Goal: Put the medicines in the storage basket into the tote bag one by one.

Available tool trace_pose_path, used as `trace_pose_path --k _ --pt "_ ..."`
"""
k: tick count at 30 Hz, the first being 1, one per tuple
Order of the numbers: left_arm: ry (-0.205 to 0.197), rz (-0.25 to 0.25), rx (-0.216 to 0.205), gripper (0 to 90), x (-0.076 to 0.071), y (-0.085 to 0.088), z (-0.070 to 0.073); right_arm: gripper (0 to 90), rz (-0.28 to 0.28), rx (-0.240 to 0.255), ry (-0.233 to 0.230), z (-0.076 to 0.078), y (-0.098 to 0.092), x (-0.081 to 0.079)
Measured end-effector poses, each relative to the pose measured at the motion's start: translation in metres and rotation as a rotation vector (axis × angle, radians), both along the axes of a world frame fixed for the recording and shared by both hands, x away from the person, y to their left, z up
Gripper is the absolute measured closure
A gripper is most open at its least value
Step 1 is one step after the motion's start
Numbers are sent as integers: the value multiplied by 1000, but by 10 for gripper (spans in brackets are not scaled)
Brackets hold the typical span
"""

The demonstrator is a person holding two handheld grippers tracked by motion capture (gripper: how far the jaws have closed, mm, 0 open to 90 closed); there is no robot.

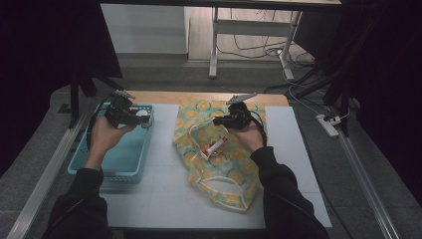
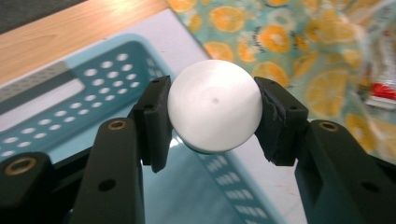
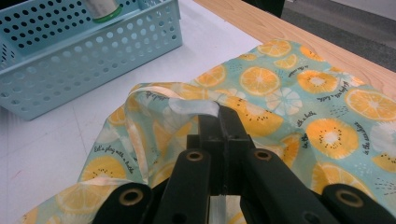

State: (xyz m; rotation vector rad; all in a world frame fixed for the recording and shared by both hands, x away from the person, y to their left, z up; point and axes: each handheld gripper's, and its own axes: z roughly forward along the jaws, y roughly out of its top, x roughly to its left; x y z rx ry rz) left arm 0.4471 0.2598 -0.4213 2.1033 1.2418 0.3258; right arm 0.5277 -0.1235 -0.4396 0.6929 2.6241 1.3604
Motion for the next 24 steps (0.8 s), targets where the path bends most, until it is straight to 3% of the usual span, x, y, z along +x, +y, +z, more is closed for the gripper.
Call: trace_pose_path --k 8,12,24 --pt "-12 -58 -12 506 -9 -20 4 900 -3 0 2 -1 0 0" --pt "-10 -104 -29 506 -13 -36 4 900 -4 0 1 -1 0 1" --pt "2 -237 -24 506 -15 -89 0 900 -7 -3 2 -2 0 1"
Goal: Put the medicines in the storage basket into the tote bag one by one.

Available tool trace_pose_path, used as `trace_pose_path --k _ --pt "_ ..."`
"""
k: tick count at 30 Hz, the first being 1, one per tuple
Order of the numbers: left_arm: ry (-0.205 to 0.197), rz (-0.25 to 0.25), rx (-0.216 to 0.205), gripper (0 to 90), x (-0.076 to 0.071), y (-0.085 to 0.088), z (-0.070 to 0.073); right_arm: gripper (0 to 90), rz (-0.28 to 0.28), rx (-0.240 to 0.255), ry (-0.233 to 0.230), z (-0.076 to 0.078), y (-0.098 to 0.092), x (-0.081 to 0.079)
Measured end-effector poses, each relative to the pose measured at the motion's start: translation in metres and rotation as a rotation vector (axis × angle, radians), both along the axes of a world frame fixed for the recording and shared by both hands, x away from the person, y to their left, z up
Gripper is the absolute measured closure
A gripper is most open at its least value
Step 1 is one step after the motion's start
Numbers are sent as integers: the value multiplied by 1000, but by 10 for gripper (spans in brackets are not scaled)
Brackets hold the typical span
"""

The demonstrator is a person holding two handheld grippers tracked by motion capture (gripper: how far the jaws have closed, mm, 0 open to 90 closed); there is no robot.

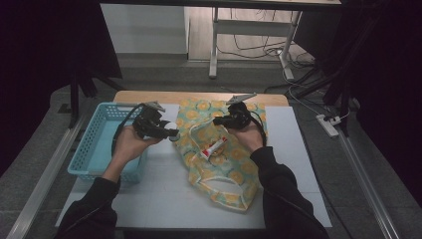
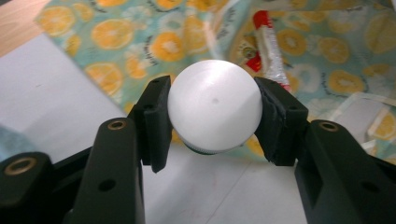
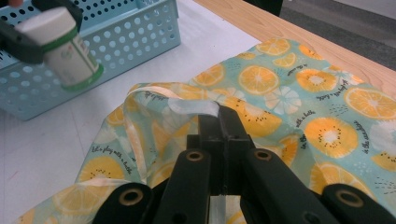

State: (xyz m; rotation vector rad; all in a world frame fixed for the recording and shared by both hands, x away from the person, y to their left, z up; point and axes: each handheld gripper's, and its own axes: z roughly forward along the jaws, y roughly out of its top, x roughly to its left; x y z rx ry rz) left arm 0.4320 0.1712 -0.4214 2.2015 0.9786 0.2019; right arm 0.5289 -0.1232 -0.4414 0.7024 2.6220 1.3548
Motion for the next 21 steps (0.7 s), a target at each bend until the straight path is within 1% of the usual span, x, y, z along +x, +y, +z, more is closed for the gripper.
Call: trace_pose_path --k 2,11,18,21 --pt "0 -22 6 506 1 -9 -1 900 1 2 0 0 0 0" --pt "-4 -79 18 506 7 -45 -10 900 1 2 0 -1 0 0" --pt "-20 -113 46 506 13 -73 -16 900 -1 2 -2 -1 1 0" --pt "-30 -122 65 506 16 -84 -19 900 -2 4 -1 -1 1 -1"
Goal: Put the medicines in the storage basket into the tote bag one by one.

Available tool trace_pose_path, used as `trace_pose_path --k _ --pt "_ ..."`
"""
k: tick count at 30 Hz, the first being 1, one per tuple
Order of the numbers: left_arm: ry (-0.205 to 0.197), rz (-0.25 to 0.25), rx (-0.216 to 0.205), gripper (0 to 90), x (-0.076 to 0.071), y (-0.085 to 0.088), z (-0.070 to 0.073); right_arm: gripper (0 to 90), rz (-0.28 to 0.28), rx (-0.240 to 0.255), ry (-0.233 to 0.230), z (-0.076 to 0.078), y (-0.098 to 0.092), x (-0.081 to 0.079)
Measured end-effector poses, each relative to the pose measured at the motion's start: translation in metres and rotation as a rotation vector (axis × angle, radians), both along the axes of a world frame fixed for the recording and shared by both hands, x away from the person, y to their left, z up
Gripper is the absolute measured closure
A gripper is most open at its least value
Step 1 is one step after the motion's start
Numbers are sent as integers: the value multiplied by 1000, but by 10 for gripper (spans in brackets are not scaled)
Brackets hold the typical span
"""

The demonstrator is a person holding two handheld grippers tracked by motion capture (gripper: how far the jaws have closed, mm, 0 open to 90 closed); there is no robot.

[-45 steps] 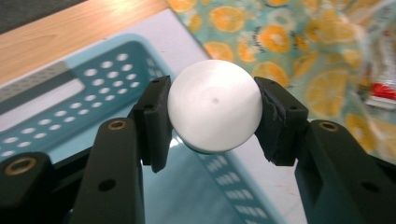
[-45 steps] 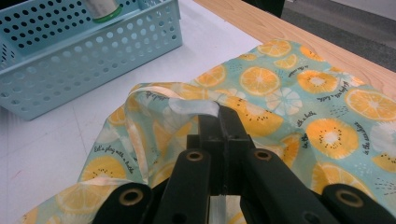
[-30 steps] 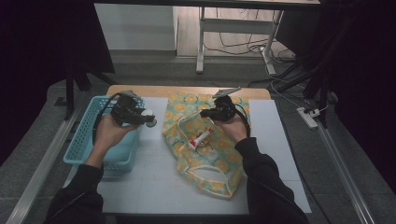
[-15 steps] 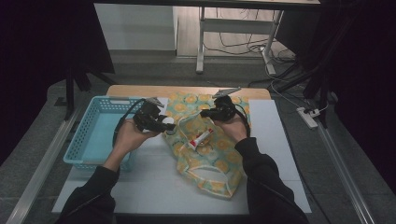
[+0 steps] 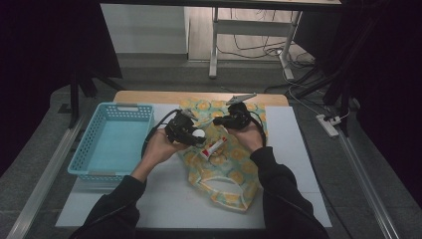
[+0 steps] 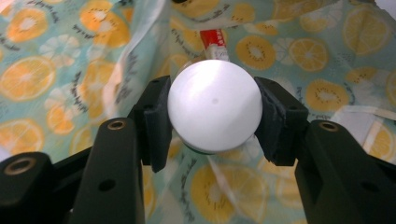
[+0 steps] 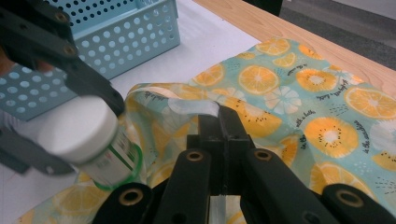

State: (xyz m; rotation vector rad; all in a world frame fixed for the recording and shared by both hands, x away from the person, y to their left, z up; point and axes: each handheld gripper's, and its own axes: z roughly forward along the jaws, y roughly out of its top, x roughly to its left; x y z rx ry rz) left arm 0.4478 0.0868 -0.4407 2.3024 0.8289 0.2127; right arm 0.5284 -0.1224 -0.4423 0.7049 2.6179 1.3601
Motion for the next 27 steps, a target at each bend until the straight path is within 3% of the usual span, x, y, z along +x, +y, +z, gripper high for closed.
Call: trace_pose_path --k 5,12,24,27 --pt "-9 -2 31 506 8 -16 -8 900 -1 0 -3 1 0 0" --pt "-25 23 57 506 20 -25 -16 900 -5 4 -7 0 -1 1" --pt "-29 53 60 505 38 -30 -29 900 -16 2 -5 -3 0 0" --pt "-19 51 43 505 41 -32 -32 900 -20 4 -6 -3 0 1"
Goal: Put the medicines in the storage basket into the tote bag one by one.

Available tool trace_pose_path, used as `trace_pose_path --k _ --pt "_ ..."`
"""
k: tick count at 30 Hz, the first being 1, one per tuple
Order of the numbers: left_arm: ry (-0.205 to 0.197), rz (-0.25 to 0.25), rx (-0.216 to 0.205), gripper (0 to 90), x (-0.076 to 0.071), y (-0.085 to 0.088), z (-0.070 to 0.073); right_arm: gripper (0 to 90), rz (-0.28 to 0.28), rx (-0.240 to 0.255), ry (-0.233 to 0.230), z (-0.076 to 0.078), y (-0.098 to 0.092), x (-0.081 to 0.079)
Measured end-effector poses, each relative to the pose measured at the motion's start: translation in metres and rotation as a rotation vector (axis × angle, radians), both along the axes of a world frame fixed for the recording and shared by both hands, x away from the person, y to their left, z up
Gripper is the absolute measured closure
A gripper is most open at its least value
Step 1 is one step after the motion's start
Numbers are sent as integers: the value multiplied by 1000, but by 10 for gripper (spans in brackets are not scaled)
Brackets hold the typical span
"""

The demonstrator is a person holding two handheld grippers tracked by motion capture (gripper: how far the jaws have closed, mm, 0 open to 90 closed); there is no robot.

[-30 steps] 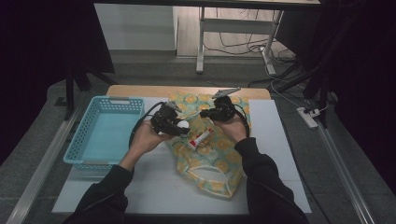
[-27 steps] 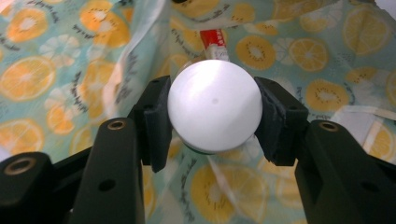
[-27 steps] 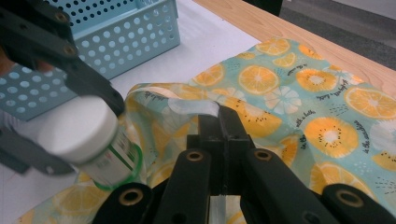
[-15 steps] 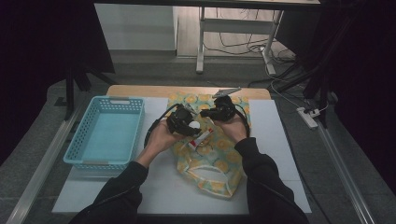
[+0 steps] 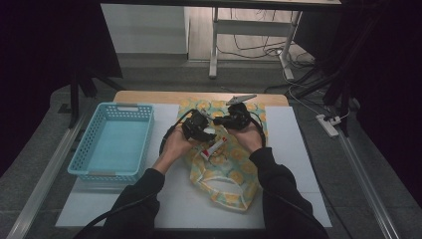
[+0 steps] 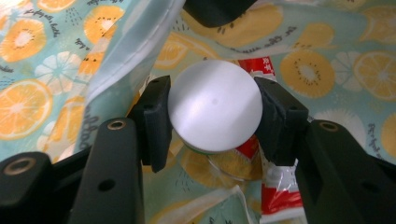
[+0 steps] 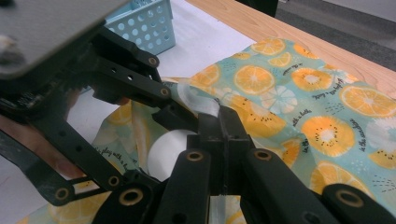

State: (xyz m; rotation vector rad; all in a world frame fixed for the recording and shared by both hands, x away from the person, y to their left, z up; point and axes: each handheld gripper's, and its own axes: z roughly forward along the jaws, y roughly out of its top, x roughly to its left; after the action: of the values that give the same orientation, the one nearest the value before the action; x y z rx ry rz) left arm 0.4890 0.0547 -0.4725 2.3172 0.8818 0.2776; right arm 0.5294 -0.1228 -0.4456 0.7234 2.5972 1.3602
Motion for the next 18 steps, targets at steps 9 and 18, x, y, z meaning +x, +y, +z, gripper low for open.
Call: trace_pose_path --k 9,18 --pt "-8 10 -27 502 8 -2 -5 900 -3 -6 -6 -1 0 0" --pt "-27 33 -55 373 5 2 -2 900 -12 -8 -4 -2 -1 1"
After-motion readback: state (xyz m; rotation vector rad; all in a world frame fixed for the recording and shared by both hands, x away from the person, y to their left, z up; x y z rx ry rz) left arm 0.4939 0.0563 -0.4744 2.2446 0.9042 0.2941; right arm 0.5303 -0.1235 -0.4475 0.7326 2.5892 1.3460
